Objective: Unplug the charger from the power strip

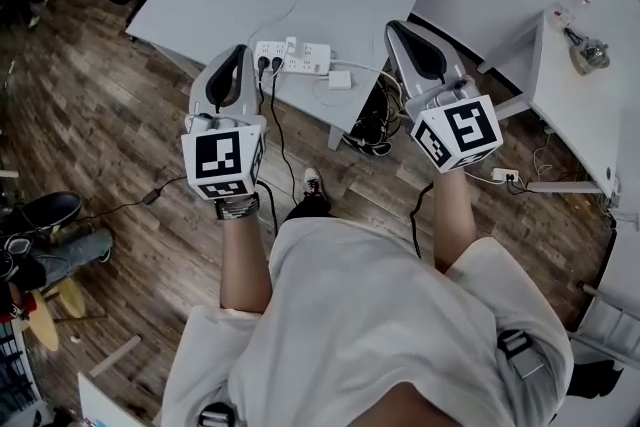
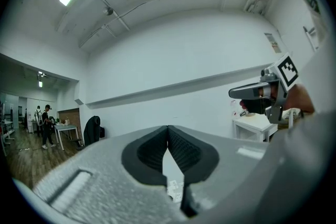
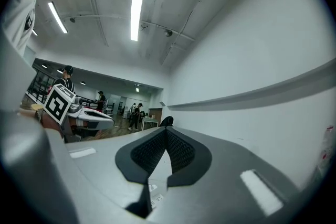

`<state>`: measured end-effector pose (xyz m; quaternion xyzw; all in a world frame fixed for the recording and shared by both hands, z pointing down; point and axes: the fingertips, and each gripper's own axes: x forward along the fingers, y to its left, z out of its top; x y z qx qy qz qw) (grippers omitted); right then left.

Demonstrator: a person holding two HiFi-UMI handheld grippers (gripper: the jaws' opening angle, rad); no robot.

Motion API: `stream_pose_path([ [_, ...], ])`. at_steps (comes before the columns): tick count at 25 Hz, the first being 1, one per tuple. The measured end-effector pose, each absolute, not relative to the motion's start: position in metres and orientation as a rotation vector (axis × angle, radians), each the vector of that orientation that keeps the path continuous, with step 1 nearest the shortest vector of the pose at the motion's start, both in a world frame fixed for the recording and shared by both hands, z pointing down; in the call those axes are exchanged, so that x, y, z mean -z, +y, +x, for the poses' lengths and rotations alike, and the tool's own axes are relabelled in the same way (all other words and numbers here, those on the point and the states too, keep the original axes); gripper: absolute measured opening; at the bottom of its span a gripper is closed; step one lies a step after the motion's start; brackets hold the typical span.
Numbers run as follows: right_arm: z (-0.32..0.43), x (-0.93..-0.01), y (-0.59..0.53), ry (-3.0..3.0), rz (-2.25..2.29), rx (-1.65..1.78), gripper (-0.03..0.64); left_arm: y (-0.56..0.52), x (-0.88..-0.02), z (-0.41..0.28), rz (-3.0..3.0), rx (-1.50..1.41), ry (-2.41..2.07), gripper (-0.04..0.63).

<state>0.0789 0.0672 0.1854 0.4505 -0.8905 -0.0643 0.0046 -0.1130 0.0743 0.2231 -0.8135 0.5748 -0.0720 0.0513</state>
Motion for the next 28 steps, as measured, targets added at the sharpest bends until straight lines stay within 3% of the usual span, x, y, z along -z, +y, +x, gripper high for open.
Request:
stream_pose_path([
  [13,0.042,-0.198,-0.032,-2.721,1.473,0.18,0.003,-0.031,-0.236,-0.137,-2.548,0.24,1.66,0.002],
  [28,0.027,-0.249,-0.081,-2.674,1.41,0.059,0.003,-0.07,-0.286,-0.122,-2.686,0.369,1.588,0.026],
])
